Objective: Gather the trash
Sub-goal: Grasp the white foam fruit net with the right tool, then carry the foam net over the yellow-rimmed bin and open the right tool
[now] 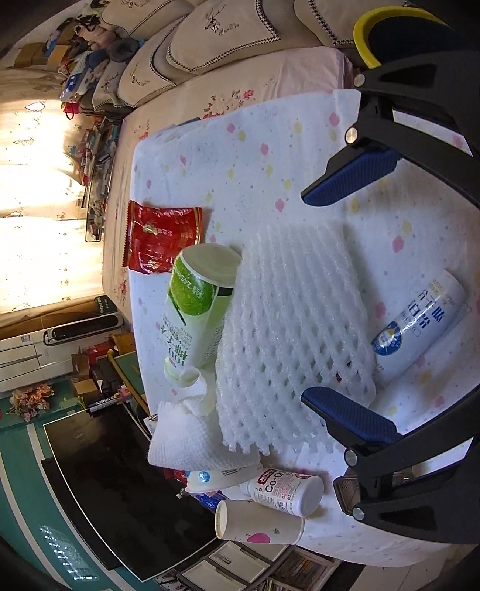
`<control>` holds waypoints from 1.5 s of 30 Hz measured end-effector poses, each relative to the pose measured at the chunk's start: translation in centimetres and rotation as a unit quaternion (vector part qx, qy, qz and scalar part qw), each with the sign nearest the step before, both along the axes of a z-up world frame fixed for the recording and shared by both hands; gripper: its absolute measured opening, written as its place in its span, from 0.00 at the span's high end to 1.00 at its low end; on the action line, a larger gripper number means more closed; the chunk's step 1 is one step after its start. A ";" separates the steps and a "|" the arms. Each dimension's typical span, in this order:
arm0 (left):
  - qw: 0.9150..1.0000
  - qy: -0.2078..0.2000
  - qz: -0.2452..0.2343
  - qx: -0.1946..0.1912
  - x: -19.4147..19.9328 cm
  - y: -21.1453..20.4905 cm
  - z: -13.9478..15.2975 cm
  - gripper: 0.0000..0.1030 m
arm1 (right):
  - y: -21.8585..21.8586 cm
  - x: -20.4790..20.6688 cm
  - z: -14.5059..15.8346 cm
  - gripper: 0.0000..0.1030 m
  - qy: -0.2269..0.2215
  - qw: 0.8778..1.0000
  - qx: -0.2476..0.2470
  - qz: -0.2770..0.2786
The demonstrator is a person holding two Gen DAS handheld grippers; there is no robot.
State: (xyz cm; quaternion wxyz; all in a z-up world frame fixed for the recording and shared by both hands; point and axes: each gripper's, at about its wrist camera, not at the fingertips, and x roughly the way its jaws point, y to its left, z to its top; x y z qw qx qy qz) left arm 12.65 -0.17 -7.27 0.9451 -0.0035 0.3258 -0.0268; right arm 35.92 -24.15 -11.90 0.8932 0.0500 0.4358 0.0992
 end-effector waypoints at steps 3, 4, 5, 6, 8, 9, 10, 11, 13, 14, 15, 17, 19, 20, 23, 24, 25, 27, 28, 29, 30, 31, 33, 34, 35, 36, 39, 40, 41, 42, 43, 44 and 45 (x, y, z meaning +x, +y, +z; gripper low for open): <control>1.000 0.004 -0.002 -0.005 0.5 0.1 -0.3 0.04 | 0.4 0.4 -0.6 0.21 0.007 1.000 0.007 0.015; 1.000 0.005 -0.002 -0.004 0.7 0.0 -0.4 0.04 | 0.3 0.4 -0.6 0.27 0.008 1.000 0.015 0.015; 1.000 0.007 -0.003 -0.004 0.7 0.1 -0.5 0.04 | 0.2 0.2 -0.6 0.34 0.007 1.000 0.021 0.015; 1.000 0.008 -0.004 -0.003 0.9 0.0 -0.6 0.04 | 0.1 0.0 -0.4 0.38 0.007 0.999 0.027 0.016; 1.000 0.009 -0.005 -0.002 0.7 -0.2 -0.6 0.04 | -0.3 -0.5 0.1 0.56 0.002 0.999 0.049 0.015; 1.000 0.009 -0.005 -0.002 0.8 -0.2 -0.6 0.04 | -0.5 -0.9 0.5 0.59 -0.002 0.998 0.061 0.016; 1.000 0.009 -0.005 -0.002 0.8 -0.3 -0.6 0.04 | -0.7 -1.4 1.0 0.64 -0.008 0.997 0.070 0.015; 1.000 0.009 -0.005 -0.002 0.8 -0.2 -0.6 0.04 | -0.7 -1.7 1.5 0.67 -0.015 0.997 0.075 0.013; 1.000 0.008 -0.006 -0.002 0.8 -0.3 -0.6 0.04 | -0.9 -2.8 2.7 0.69 -0.033 0.996 0.087 0.011; 1.000 0.008 -0.006 -0.002 0.7 -0.4 -0.6 0.04 | -1.0 -3.3 3.2 0.70 -0.040 0.995 0.094 0.010; 1.000 0.008 -0.006 -0.001 0.7 -0.5 -0.6 0.04 | -1.2 -3.9 3.9 0.70 -0.049 0.994 0.101 0.009; 1.000 0.007 -0.008 -0.001 0.6 -0.6 -0.7 0.04 | -1.4 -4.9 5.2 0.72 -0.068 0.992 0.109 0.007; 1.000 0.007 -0.010 0.000 0.4 -0.8 -0.8 0.04 | -1.7 -6.3 6.7 0.72 -0.090 0.990 0.113 0.003; 1.000 0.007 -0.012 0.000 0.4 -0.9 -0.8 0.04 | -1.9 -7.0 7.3 0.72 -0.100 0.989 0.113 0.000; 1.000 0.009 -0.018 0.001 0.2 -1.3 -0.9 0.04 | -3.1 -9.5 8.8 0.72 -0.126 0.987 0.097 -0.021; 1.000 0.010 -0.021 0.001 0.2 -1.4 -1.0 0.04 | -3.8 -10.6 9.0 0.72 -0.134 0.986 0.088 -0.033; 1.000 0.011 -0.024 0.001 0.2 -1.6 -1.1 0.04 | -4.7 -11.7 9.1 0.71 -0.142 0.986 0.077 -0.052; 0.999 0.015 -0.029 0.001 0.4 -1.8 -1.3 0.04 | -6.8 -13.5 8.8 0.70 -0.146 0.983 0.051 -0.096; 0.999 0.017 -0.031 -0.001 0.4 -1.9 -1.4 0.04 | -7.8 -14.2 8.5 0.70 -0.147 0.981 0.038 -0.119; 0.999 0.020 -0.033 -0.002 0.5 -2.1 -1.4 0.04 | -9.3 -15.2 7.9 0.69 -0.144 0.978 0.021 -0.151; 0.999 0.022 -0.035 -0.004 0.6 -2.2 -1.5 0.04 | -10.6 -15.8 7.2 0.69 -0.136 0.975 0.009 -0.175; 0.999 0.024 -0.037 -0.005 0.6 -2.4 -1.6 0.04 | -11.7 -16.0 6.4 0.68 -0.128 0.973 0.001 -0.193; 0.999 0.026 -0.043 -0.006 0.7 -2.9 -1.7 0.04 | -14.2 -16.5 4.3 0.66 -0.099 0.968 -0.011 -0.230; 0.999 0.026 -0.047 -0.005 0.8 -3.3 -1.7 0.04 | -15.3 -16.7 3.2 0.65 -0.082 0.965 -0.015 -0.247; 0.998 0.026 -0.050 -0.004 0.8 -3.7 -1.7 0.04 | -16.0 -16.7 2.4 0.63 -0.070 0.963 -0.021 -0.258; 0.998 0.026 -0.053 -0.002 0.8 -4.0 -1.7 0.04 | -16.8 -16.7 1.4 0.61 -0.058 0.961 -0.030 -0.270; 0.998 0.029 -0.063 0.002 0.9 -5.0 -1.7 0.04 | -18.5 -16.6 -1.2 0.54 -0.030 0.955 -0.042 -0.292; 0.997 0.029 -0.066 0.003 0.9 -5.3 -1.6 0.04 | -18.8 -16.5 -1.9 0.50 -0.025 0.954 -0.045 -0.296; 0.997 0.030 -0.067 0.005 0.9 -5.5 -1.6 0.04 | -19.1 -16.3 -2.4 0.43 -0.019 0.952 -0.053 -0.301; 0.997 0.031 -0.067 0.006 1.0 -5.6 -1.6 0.04 | -19.2 -16.4 -2.9 0.41 -0.015 0.950 -0.060 -0.305; 0.997 0.032 -0.068 0.006 1.1 -5.8 -1.6 0.04 | -19.5 -16.4 -3.2 0.36 -0.013 0.949 -0.061 -0.309; 0.997 0.034 -0.069 0.006 1.2 -5.9 -1.6 0.04 | -19.3 -16.5 -3.5 0.33 -0.013 0.948 -0.062 -0.312; 0.997 0.035 -0.069 0.005 1.3 -5.9 -1.6 0.04 | -19.4 -16.5 -3.6 0.31 -0.015 0.947 -0.061 -0.315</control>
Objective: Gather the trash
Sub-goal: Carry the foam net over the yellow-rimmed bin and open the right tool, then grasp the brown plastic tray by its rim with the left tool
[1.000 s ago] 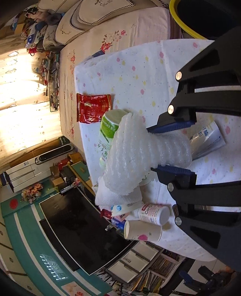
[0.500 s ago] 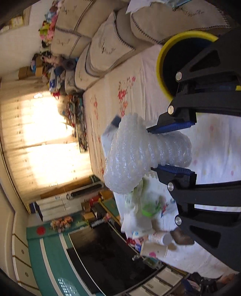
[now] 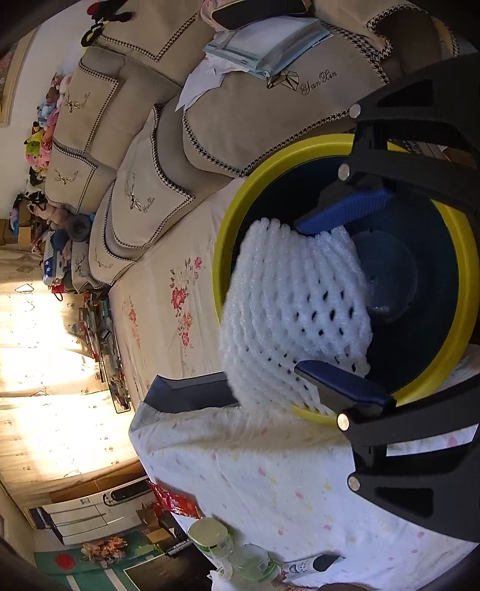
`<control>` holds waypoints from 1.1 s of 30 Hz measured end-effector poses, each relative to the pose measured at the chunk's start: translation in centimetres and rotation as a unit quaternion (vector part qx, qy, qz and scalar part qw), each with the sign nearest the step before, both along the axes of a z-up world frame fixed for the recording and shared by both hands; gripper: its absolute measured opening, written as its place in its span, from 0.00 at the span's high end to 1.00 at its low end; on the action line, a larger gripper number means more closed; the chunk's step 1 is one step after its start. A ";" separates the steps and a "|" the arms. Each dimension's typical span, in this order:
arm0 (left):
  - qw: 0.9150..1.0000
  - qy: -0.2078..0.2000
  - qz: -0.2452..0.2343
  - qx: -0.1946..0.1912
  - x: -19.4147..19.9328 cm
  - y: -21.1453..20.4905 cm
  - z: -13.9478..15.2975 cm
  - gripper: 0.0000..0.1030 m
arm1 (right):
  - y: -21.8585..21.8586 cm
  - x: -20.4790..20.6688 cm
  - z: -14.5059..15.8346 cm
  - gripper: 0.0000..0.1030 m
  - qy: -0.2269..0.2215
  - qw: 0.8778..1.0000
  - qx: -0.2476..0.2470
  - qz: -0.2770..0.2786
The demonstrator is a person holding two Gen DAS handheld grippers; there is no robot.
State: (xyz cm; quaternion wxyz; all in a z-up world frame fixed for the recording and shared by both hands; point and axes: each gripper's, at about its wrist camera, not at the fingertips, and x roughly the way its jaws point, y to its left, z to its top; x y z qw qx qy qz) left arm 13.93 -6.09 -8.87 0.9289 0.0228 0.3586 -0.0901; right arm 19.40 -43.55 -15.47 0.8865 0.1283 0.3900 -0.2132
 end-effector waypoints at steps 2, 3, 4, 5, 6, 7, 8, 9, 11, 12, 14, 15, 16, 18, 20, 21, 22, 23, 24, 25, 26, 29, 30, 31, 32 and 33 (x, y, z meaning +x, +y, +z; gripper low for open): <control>1.000 0.004 0.000 -0.001 0.2 -0.2 -0.1 0.04 | 0.0 -0.2 -0.1 0.28 -0.001 1.000 -0.005 -0.005; 1.000 0.005 -0.001 -0.002 0.3 -0.2 -0.1 0.04 | -0.2 -0.2 -0.2 0.27 0.000 1.000 -0.007 -0.008; 1.000 0.007 -0.002 -0.003 0.5 -0.3 -0.2 0.04 | -0.4 -0.3 -0.2 0.26 -0.001 1.000 -0.008 -0.010; 1.000 0.009 -0.002 -0.003 0.6 -0.3 -0.3 0.04 | -0.5 -0.5 -0.1 0.26 -0.002 1.000 -0.008 -0.012; 1.000 0.011 -0.002 -0.003 0.7 -0.4 -0.4 0.04 | -0.5 -0.6 0.0 0.25 -0.003 1.000 -0.007 -0.013; 1.000 0.013 -0.002 -0.003 0.8 -0.5 -0.5 0.04 | -0.5 -0.7 0.0 0.25 -0.004 1.000 -0.007 -0.014; 1.000 0.015 -0.003 -0.004 1.0 -0.5 -0.6 0.04 | -0.5 -0.8 0.1 0.24 -0.004 1.000 -0.007 -0.015; 1.000 0.018 -0.003 -0.006 1.2 -0.5 -0.8 0.04 | -0.5 -1.0 0.2 0.24 -0.005 1.000 -0.006 -0.015; 1.000 0.026 -0.001 -0.010 1.7 -0.5 -1.2 0.04 | -0.4 -1.2 0.4 0.23 -0.006 1.000 -0.005 -0.014; 0.999 0.032 0.002 -0.012 2.0 -0.5 -1.4 0.04 | -0.3 -1.2 0.6 0.23 -0.006 1.000 -0.005 -0.013; 0.998 0.050 0.009 -0.023 3.0 -0.3 -2.0 0.04 | -0.1 -1.3 0.7 0.22 -0.007 1.000 -0.005 -0.011; 0.998 0.060 0.011 -0.030 3.5 -0.2 -2.2 0.04 | 0.0 -1.3 0.8 0.22 -0.008 1.000 -0.005 -0.010; 0.997 0.071 0.013 -0.038 4.2 -0.1 -2.5 0.04 | 0.1 -1.3 0.8 0.22 -0.008 1.000 -0.004 -0.008; 0.996 0.080 0.016 -0.044 5.3 -0.2 -3.0 0.04 | 0.4 -1.2 0.8 0.22 -0.008 1.000 -0.004 -0.005; 0.995 0.087 0.020 -0.043 6.4 -0.5 -3.5 0.08 | 0.6 -1.2 0.8 0.22 -0.008 1.000 -0.005 -0.004; 0.995 0.089 0.022 -0.041 6.9 -0.7 -3.7 0.11 | 0.7 -1.1 0.8 0.22 -0.008 1.000 -0.005 -0.003; 0.994 0.095 0.023 -0.041 7.5 -0.9 -3.9 0.15 | 0.8 -1.1 0.7 0.22 -0.007 1.000 -0.004 -0.002; 0.994 0.099 0.023 -0.041 8.0 -1.0 -4.1 0.20 | 0.8 -1.0 0.7 0.22 -0.007 1.000 -0.003 -0.002; 0.994 0.103 0.025 -0.040 8.5 -1.2 -4.4 0.22 | 0.9 -1.0 0.5 0.22 -0.006 1.000 -0.002 -0.001; 0.993 0.109 0.030 -0.037 9.1 -1.4 -4.8 0.28 | 0.9 -1.0 0.5 0.21 -0.005 1.000 -0.001 -0.001; 0.992 0.114 0.032 -0.037 9.6 -1.5 -5.1 0.34 | 0.9 -0.9 0.4 0.21 -0.004 1.000 0.000 0.000; 0.989 0.134 0.042 -0.041 11.0 -1.7 -6.1 0.45 | 1.0 -0.9 0.2 0.21 -0.002 1.000 0.001 0.002; 0.988 0.140 0.046 -0.043 11.4 -1.6 -6.4 0.47 | 1.0 -0.9 0.1 0.21 -0.002 1.000 0.002 0.002; 0.987 0.146 0.048 -0.045 11.8 -1.6 -6.7 0.53 | 1.0 -0.8 0.0 0.21 -0.002 1.000 0.003 0.002; 0.987 0.145 0.050 -0.045 12.0 -1.5 -6.8 0.55 | 1.0 -0.9 0.0 0.21 -0.002 1.000 0.003 0.002; 0.988 0.140 0.053 -0.042 12.2 -1.5 -6.9 0.58 | 1.0 -0.9 -0.1 0.21 -0.002 1.000 0.004 0.002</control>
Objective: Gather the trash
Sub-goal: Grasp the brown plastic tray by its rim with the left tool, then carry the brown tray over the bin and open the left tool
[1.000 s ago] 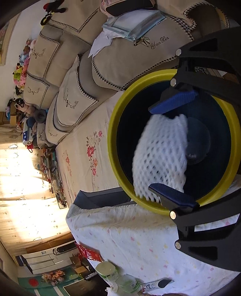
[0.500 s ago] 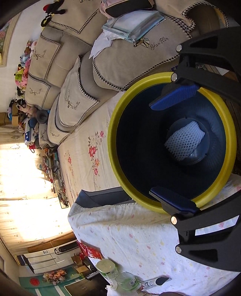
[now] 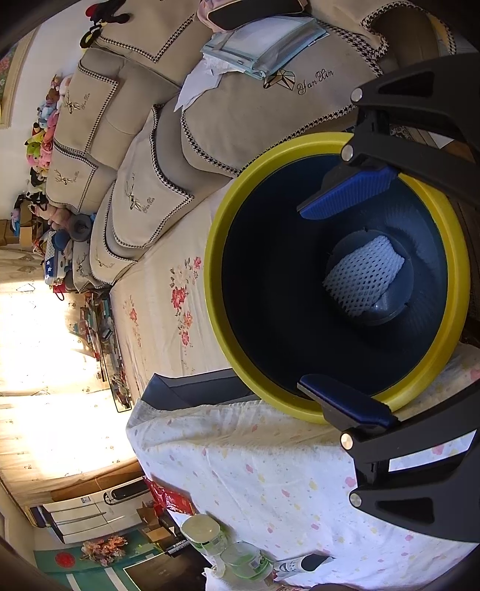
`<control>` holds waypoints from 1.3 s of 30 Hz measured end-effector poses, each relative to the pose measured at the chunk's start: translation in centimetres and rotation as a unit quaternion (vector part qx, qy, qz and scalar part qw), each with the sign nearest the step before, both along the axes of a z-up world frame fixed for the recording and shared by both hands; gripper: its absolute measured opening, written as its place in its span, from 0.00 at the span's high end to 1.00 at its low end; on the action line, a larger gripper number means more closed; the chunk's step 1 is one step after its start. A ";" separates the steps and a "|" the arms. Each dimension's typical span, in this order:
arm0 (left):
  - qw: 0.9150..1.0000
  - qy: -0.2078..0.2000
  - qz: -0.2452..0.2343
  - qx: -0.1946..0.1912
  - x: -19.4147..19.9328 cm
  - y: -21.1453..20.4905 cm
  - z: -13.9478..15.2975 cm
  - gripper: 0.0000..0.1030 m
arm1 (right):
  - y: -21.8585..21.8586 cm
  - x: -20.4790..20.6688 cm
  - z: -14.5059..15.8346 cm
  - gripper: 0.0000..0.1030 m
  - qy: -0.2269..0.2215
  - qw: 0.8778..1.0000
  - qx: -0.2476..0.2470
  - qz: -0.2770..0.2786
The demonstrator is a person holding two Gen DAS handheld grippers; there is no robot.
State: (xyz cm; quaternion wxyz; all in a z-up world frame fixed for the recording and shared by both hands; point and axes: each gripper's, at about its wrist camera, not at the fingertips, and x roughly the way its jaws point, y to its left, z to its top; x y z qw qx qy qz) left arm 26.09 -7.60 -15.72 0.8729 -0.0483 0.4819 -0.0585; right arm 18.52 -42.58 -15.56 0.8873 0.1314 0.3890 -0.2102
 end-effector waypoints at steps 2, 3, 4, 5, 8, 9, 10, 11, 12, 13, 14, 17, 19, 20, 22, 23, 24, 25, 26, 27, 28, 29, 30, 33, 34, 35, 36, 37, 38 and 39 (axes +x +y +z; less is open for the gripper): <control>1.000 0.003 0.001 -0.004 0.5 0.2 -0.2 0.74 | -0.1 -0.1 0.0 0.21 -0.001 1.000 0.002 -0.001; 1.000 0.003 0.001 -0.006 0.6 0.2 -0.3 0.78 | -0.1 -0.2 -0.1 0.21 -0.002 1.000 0.003 -0.002; 1.000 0.002 0.000 -0.008 0.7 0.2 -0.3 0.87 | -0.2 -0.2 0.0 0.21 -0.004 1.000 0.005 -0.002; 1.000 0.002 -0.003 -0.010 0.8 0.2 -0.3 0.93 | -0.2 -0.3 0.0 0.21 -0.005 1.000 0.005 -0.003; 1.000 -0.016 -0.017 -0.007 0.6 -0.5 0.4 0.95 | -0.2 -0.7 0.1 0.21 -0.009 1.000 0.008 -0.004; 0.999 -0.023 -0.022 -0.004 0.3 -0.7 0.8 0.95 | -0.2 -1.0 0.2 0.21 -0.011 1.000 0.009 -0.004; 0.999 -0.032 -0.030 -0.002 0.1 -1.3 1.3 0.95 | -0.3 -1.2 0.3 0.21 -0.013 1.000 0.009 -0.005; 0.999 -0.039 -0.038 -0.002 -0.2 -1.8 1.8 0.95 | -0.3 -1.4 0.5 0.21 -0.016 1.000 0.009 -0.006; 0.998 -0.043 -0.045 -0.003 -0.3 -2.2 2.2 0.95 | -0.4 -1.7 0.6 0.21 -0.018 1.000 0.009 -0.007; 0.997 -0.048 -0.054 -0.005 -0.6 -2.9 2.8 0.95 | -0.5 -2.1 0.9 0.21 -0.022 1.000 0.009 -0.009; 0.997 -0.052 -0.064 -0.007 -0.9 -3.5 3.4 0.95 | -0.5 -2.4 1.2 0.21 -0.025 1.000 0.008 -0.010; 0.993 -0.061 -0.104 -0.015 -1.5 -6.3 4.9 0.95 | -0.9 -3.7 2.2 0.21 -0.040 0.999 0.003 -0.018; 0.988 -0.067 -0.135 -0.018 -2.1 -8.7 5.8 0.95 | -1.2 -4.6 3.0 0.21 -0.050 0.998 -0.001 -0.025; 0.986 -0.070 -0.152 -0.020 -2.4 -10.1 6.2 0.95 | -1.5 -5.1 3.4 0.21 -0.056 0.998 -0.004 -0.029; 0.980 -0.075 -0.184 -0.020 -2.7 -13.2 6.8 0.95 | -1.9 -6.0 4.1 0.20 -0.065 0.997 -0.008 -0.036; 0.977 -0.077 -0.200 -0.019 -2.9 -14.7 7.0 0.95 | -2.2 -6.6 4.5 0.20 -0.071 0.997 -0.012 -0.041; 0.973 -0.077 -0.215 -0.020 -3.0 -16.2 7.2 0.95 | -2.4 -7.0 4.7 0.20 -0.075 0.996 -0.014 -0.044; 0.969 -0.078 -0.232 -0.021 -3.3 -17.8 7.3 0.95 | -2.7 -7.6 5.0 0.19 -0.079 0.995 -0.017 -0.050; 0.966 -0.078 -0.246 -0.022 -3.6 -19.4 7.5 0.95 | -3.1 -8.0 5.2 0.18 -0.082 0.995 -0.020 -0.055; 0.962 -0.079 -0.261 -0.022 -3.7 -21.1 7.6 0.95 | -3.4 -8.5 5.4 0.18 -0.085 0.994 -0.021 -0.060; 0.959 -0.079 -0.272 -0.022 -3.8 -22.4 7.7 0.95 | -3.8 -9.1 5.5 0.18 -0.087 0.994 -0.022 -0.065; 0.955 -0.078 -0.284 -0.023 -4.0 -24.0 7.8 0.95 | -4.3 -9.6 5.6 0.18 -0.090 0.993 -0.023 -0.070; 0.952 -0.077 -0.296 -0.024 -4.2 -25.4 7.8 0.95 | -4.7 -10.0 5.7 0.18 -0.092 0.993 -0.022 -0.075; 0.943 -0.078 -0.322 -0.017 -4.9 -29.7 7.6 0.95 | -6.0 -11.4 5.7 0.18 -0.095 0.991 -0.020 -0.091; 0.941 -0.075 -0.331 -0.015 -4.9 -31.1 7.5 0.95 | -6.5 -11.9 5.7 0.18 -0.096 0.990 -0.018 -0.097; 0.939 -0.073 -0.336 -0.014 -5.0 -32.2 7.1 0.95 | -7.0 -12.3 5.7 0.18 -0.097 0.990 -0.016 -0.102; 0.937 -0.069 -0.343 -0.013 -4.9 -33.4 6.7 0.95 | -7.3 -12.6 5.7 0.18 -0.098 0.989 -0.015 -0.106; 0.935 -0.065 -0.348 -0.011 -4.9 -34.5 6.4 0.95 | -7.7 -12.9 5.7 0.18 -0.099 0.989 -0.012 -0.110; 0.934 -0.062 -0.351 -0.007 -4.7 -35.5 5.8 0.95 | -8.1 -13.1 5.6 0.18 -0.099 0.989 -0.010 -0.114; 0.934 -0.058 -0.353 -0.004 -4.4 -36.3 5.2 0.95 | -8.2 -13.3 5.5 0.18 -0.099 0.988 -0.008 -0.116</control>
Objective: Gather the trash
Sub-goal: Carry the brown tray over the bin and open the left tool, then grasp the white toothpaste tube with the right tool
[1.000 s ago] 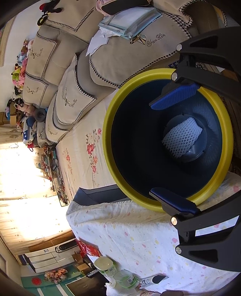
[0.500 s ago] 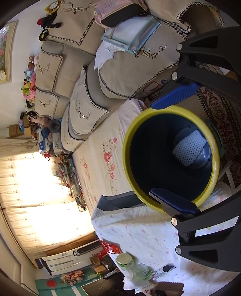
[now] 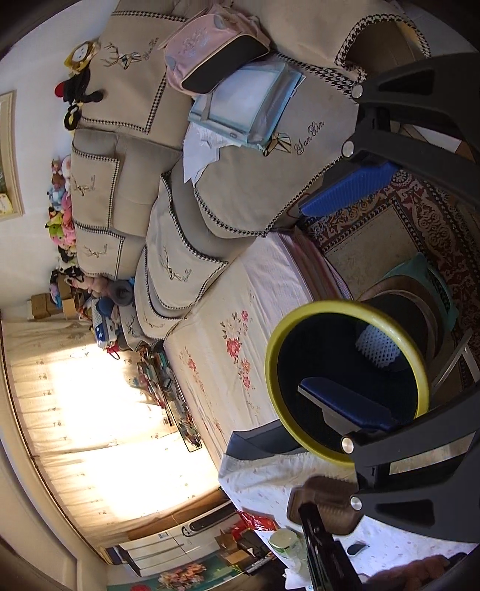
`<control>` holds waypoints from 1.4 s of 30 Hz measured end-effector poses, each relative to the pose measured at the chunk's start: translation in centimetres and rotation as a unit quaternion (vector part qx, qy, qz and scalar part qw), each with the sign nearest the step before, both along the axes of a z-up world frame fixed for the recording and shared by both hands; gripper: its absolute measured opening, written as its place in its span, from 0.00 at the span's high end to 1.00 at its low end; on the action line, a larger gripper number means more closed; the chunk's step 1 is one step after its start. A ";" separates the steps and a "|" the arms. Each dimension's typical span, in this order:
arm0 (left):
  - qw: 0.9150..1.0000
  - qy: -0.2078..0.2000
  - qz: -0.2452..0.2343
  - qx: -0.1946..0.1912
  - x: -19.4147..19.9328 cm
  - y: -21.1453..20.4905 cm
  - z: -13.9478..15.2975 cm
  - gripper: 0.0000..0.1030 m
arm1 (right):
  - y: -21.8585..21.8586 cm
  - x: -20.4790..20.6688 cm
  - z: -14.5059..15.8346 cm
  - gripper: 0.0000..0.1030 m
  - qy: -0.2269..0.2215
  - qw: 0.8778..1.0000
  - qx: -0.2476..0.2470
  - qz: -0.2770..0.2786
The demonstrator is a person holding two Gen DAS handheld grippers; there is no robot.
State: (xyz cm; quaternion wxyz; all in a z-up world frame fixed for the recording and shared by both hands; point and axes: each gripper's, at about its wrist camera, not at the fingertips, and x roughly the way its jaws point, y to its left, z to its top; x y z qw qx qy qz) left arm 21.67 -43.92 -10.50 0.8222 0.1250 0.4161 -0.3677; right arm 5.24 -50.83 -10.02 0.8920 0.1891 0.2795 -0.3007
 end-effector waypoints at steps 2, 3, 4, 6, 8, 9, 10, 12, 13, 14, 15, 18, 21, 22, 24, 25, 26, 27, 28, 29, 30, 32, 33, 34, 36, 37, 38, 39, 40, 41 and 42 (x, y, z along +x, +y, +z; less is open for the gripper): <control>1.000 0.005 -0.006 0.011 0.4 -1.7 -1.1 0.94 | -0.5 -0.3 -0.1 0.18 -0.001 1.000 0.004 -0.004; 1.000 0.010 -0.007 0.017 0.7 -2.4 -1.8 0.93 | -0.7 -0.5 -0.2 0.18 -0.001 1.000 0.006 -0.004; 1.000 0.018 -0.008 0.023 1.0 -3.1 -2.4 0.91 | -0.8 -0.5 -0.3 0.18 -0.001 1.000 0.007 -0.004; 0.999 0.032 -0.012 0.033 1.7 -4.0 -3.9 0.85 | -0.8 -0.6 -0.5 0.18 -0.001 1.000 0.010 -0.004; 0.998 0.044 -0.009 0.038 2.3 -4.3 -4.9 0.77 | -0.9 -0.6 -0.6 0.18 -0.001 1.000 0.012 -0.003; 0.998 0.048 -0.009 0.037 2.4 -4.2 -5.0 0.73 | -0.9 -0.6 -0.7 0.18 -0.001 1.000 0.013 -0.003; 0.998 0.050 -0.008 0.035 2.4 -4.0 -5.1 0.69 | -0.9 -0.5 -0.8 0.18 -0.001 1.000 0.014 -0.002; 0.998 0.047 -0.008 0.030 2.3 -3.3 -5.0 0.66 | -0.7 -0.1 -0.9 0.18 0.001 1.000 0.016 0.000; 0.999 0.046 -0.007 0.024 2.3 -2.6 -4.7 0.64 | -0.6 0.0 -1.0 0.18 0.002 1.000 0.018 0.003; 0.999 0.044 -0.004 0.017 2.3 -1.8 -4.3 0.63 | -0.4 0.2 -1.1 0.18 0.003 1.000 0.019 0.005; 0.999 0.042 -0.001 0.010 2.2 -0.9 -3.8 0.61 | -0.2 0.5 -1.2 0.18 0.005 1.000 0.021 0.008; 0.999 0.027 0.012 -0.023 1.9 2.8 -2.1 0.44 | 0.7 1.5 -1.6 0.18 0.010 0.999 0.023 0.023; 0.998 -0.003 0.034 -0.055 1.5 7.4 -0.1 0.33 | 1.8 2.7 -1.8 0.18 0.017 0.999 0.023 0.044; 0.997 -0.017 0.048 -0.065 1.4 9.5 0.5 0.29 | 2.4 3.3 -1.9 0.18 0.020 0.998 0.023 0.054; 0.994 -0.037 0.072 -0.076 1.3 12.9 1.6 0.19 | 3.4 4.5 -2.0 0.18 0.025 0.997 0.025 0.073; 0.992 -0.047 0.088 -0.080 1.4 15.1 2.0 0.12 | 4.0 5.1 -2.1 0.18 0.027 0.996 0.026 0.084; 0.990 -0.054 0.103 -0.083 1.4 17.0 2.2 0.10 | 4.6 5.6 -2.1 0.18 0.029 0.995 0.027 0.093; 0.987 -0.060 0.120 -0.087 1.5 19.1 2.4 0.10 | 5.2 6.1 -2.2 0.18 0.031 0.994 0.028 0.103; 0.984 -0.063 0.139 -0.090 1.7 21.6 2.5 0.09 | 6.0 6.7 -2.3 0.18 0.032 0.993 0.030 0.114; 0.982 -0.064 0.153 -0.090 2.0 23.3 2.4 0.08 | 6.7 7.4 -2.4 0.18 0.033 0.991 0.035 0.128; 0.979 -0.064 0.169 -0.090 2.2 25.1 2.1 0.07 | 7.6 8.2 -2.4 0.18 0.033 0.988 0.040 0.144; 0.974 -0.063 0.201 -0.081 2.8 28.7 1.3 0.07 | 9.4 9.6 -2.4 0.18 0.037 0.983 0.047 0.174; 0.972 -0.060 0.214 -0.075 2.9 30.2 0.8 0.07 | 10.2 10.2 -2.3 0.18 0.038 0.980 0.047 0.187; 0.969 -0.057 0.231 -0.068 3.1 31.9 0.2 0.07 | 11.1 10.9 -2.1 0.18 0.038 0.978 0.047 0.202; 0.965 -0.053 0.251 -0.063 3.1 34.0 -0.7 0.07 | 13.3 12.3 -1.8 0.18 0.037 0.969 0.050 0.237; 0.963 -0.051 0.259 -0.060 2.9 35.2 -1.2 0.07 | 14.3 13.0 -1.6 0.18 0.037 0.965 0.052 0.255; 0.961 -0.050 0.268 -0.057 2.4 35.8 -1.7 0.07 | 15.4 13.8 -1.4 0.18 0.036 0.959 0.055 0.275; 0.959 -0.050 0.273 -0.054 2.3 36.3 -2.1 0.07 | 16.5 14.5 -1.3 0.18 0.035 0.954 0.055 0.292; 0.957 -0.052 0.279 -0.054 2.1 37.1 -2.3 0.07 | 17.7 15.3 -1.1 0.18 0.037 0.949 0.054 0.309; 0.957 -0.055 0.281 -0.054 1.9 37.7 -2.5 0.07 | 18.9 16.2 -0.9 0.18 0.039 0.942 0.051 0.330; 0.956 -0.057 0.282 -0.054 1.9 38.3 -2.6 0.07 | 20.2 17.0 -0.6 0.18 0.038 0.935 0.047 0.350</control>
